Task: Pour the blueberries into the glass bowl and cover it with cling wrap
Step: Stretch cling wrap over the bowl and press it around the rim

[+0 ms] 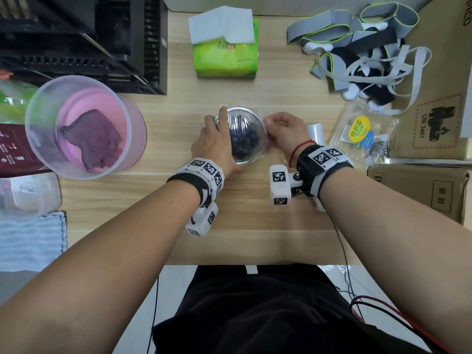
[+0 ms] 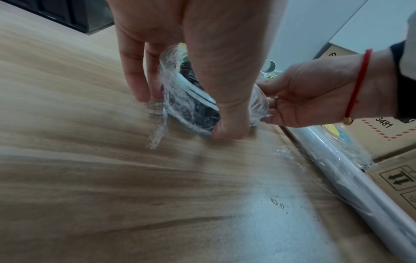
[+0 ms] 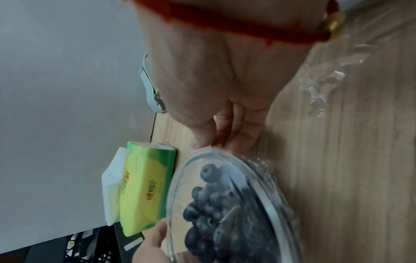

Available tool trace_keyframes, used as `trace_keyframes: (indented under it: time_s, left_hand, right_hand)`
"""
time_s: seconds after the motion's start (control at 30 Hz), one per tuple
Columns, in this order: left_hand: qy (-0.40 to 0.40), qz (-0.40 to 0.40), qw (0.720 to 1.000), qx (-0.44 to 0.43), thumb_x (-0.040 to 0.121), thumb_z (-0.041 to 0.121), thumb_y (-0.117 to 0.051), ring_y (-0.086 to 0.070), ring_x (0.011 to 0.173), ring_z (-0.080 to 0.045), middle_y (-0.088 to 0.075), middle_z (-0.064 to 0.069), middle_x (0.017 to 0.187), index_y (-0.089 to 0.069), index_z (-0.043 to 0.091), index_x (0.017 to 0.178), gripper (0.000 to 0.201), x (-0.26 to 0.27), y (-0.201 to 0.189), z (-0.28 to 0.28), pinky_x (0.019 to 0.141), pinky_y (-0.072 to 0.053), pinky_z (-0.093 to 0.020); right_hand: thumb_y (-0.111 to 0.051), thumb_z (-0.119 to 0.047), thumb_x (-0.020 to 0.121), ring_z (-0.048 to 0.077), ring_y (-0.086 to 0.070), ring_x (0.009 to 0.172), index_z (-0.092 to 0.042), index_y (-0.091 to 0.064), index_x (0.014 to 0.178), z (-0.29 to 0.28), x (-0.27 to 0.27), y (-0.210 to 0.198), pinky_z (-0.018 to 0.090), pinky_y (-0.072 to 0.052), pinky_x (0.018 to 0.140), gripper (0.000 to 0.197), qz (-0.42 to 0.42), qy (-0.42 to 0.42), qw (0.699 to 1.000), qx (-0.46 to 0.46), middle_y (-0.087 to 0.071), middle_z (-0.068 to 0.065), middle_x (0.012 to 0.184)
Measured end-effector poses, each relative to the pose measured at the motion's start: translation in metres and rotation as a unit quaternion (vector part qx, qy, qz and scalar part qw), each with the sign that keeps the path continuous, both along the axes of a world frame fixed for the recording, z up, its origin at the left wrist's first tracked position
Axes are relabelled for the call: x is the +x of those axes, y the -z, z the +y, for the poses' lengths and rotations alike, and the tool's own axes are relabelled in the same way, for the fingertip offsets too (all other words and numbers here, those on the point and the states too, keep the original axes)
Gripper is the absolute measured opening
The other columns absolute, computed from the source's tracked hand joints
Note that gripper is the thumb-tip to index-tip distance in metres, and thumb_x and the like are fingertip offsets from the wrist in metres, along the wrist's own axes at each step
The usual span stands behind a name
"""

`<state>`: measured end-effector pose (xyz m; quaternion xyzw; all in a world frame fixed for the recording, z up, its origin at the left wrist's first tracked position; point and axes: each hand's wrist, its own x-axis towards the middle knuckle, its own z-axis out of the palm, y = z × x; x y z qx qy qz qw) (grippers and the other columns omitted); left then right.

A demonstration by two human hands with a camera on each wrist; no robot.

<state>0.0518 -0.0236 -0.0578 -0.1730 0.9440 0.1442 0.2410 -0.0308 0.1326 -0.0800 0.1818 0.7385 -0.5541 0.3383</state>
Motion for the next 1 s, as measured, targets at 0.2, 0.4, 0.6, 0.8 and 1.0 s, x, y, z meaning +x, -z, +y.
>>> trace_keyframes:
  time_s: [0.2,0.4,0.6,0.8,1.0]
  left_hand:
    - [-0.001,-0.027,1.0,0.013,0.05,0.043,-0.094,-0.052,0.115,-0.031,-0.031,-0.011,0.138,-0.003,0.018,0.155,0.141,-0.003,-0.003,0.0,0.073,-0.048,-0.041]
    - [-0.004,-0.029,1.0,0.008,0.052,0.039,-0.094,-0.053,0.113,-0.03,-0.03,-0.01,0.137,-0.004,0.019,0.155,0.138,-0.004,-0.002,0.0,0.067,-0.043,-0.038]
    - [0.005,-0.028,1.0,0.004,0.05,0.037,-0.096,-0.055,0.109,-0.03,-0.032,-0.01,0.135,-0.005,0.02,0.154,0.139,-0.005,-0.002,-0.001,0.065,-0.04,-0.038]
    - [0.006,-0.03,0.999,0.013,0.05,0.045,-0.094,-0.053,0.111,-0.029,-0.029,-0.01,0.137,-0.003,0.021,0.154,0.14,-0.005,-0.004,-0.001,0.066,-0.041,-0.037]
    - [0.006,-0.015,1.0,0.009,0.055,0.052,-0.087,-0.054,0.109,-0.027,-0.03,-0.009,0.134,-0.003,0.019,0.154,0.134,-0.002,-0.003,-0.001,0.064,-0.041,-0.035]
  right_hand:
    - [-0.062,-0.038,0.093,0.025,-0.053,0.071,-0.01,-0.064,0.095,-0.01,-0.008,-0.005,0.041,-0.049,0.069,0.028,-0.079,-0.045,0.994,-0.062,-0.058,0.014,0.084]
    - [-0.064,-0.021,0.095,0.017,-0.047,0.049,-0.015,-0.052,0.073,-0.007,-0.014,-0.002,0.026,-0.045,0.047,0.025,-0.097,0.019,0.993,-0.06,-0.052,0.008,0.066]
    - [-0.073,-0.015,0.087,0.017,-0.053,0.048,-0.014,-0.061,0.068,-0.007,-0.018,0.001,0.031,-0.055,0.054,0.022,-0.048,-0.03,0.998,0.041,-0.061,0.009,0.064]
    - [-0.07,-0.008,0.088,0.023,-0.061,0.063,-0.018,-0.073,0.08,-0.003,-0.017,0.0,0.041,-0.06,0.071,0.013,0.022,-0.092,0.994,0.046,-0.072,0.012,0.079]
    - [-0.068,-0.017,0.088,0.024,-0.071,0.079,-0.018,-0.076,0.08,0.007,-0.004,-0.005,0.046,-0.059,0.085,0.011,0.048,-0.105,0.992,0.044,-0.075,0.007,0.081]
